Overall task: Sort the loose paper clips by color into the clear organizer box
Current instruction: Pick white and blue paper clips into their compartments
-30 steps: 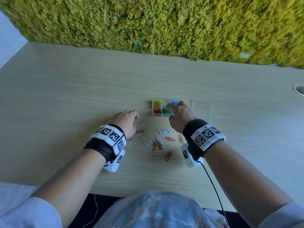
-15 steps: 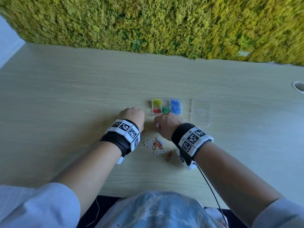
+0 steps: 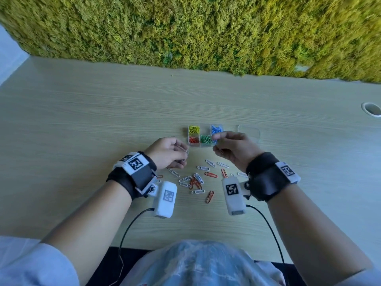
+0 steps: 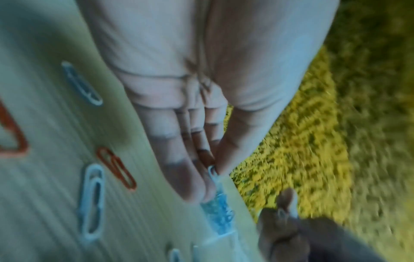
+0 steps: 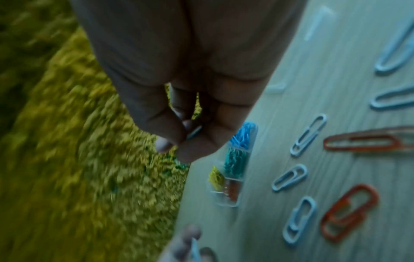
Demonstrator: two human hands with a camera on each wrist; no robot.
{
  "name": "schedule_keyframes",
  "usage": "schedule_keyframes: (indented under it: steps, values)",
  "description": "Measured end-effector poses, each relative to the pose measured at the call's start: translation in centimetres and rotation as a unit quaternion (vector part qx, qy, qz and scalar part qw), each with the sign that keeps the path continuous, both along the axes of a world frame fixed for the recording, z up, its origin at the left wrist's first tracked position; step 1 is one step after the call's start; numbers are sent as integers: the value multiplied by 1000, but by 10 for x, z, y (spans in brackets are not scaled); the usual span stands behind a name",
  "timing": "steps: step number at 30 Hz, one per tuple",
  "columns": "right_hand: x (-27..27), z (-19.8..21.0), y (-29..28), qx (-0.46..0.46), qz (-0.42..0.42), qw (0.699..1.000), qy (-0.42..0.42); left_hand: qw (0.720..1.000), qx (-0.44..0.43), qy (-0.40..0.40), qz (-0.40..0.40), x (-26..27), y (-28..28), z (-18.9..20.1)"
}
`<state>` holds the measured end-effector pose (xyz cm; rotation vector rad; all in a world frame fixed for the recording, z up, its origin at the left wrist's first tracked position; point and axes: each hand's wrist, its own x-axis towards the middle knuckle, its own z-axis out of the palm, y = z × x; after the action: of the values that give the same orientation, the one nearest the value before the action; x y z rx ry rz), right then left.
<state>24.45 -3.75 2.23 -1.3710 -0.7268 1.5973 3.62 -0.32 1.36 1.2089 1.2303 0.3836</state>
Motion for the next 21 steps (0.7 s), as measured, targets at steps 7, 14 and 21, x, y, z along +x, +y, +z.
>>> schedule_keyframes:
  steps: [7, 14, 21]
  values:
    - [11, -1, -5, -46, -7, 999, 21, 985, -105, -133, 23, 16, -1, 2]
    - [1, -2, 1, -27, 257, 776, -575, 915, 203, 273, -215, 38, -5, 1]
    - [-9, -10, 3, -45, 337, 626, -702, 830, 273, 372, -312, 56, -5, -5]
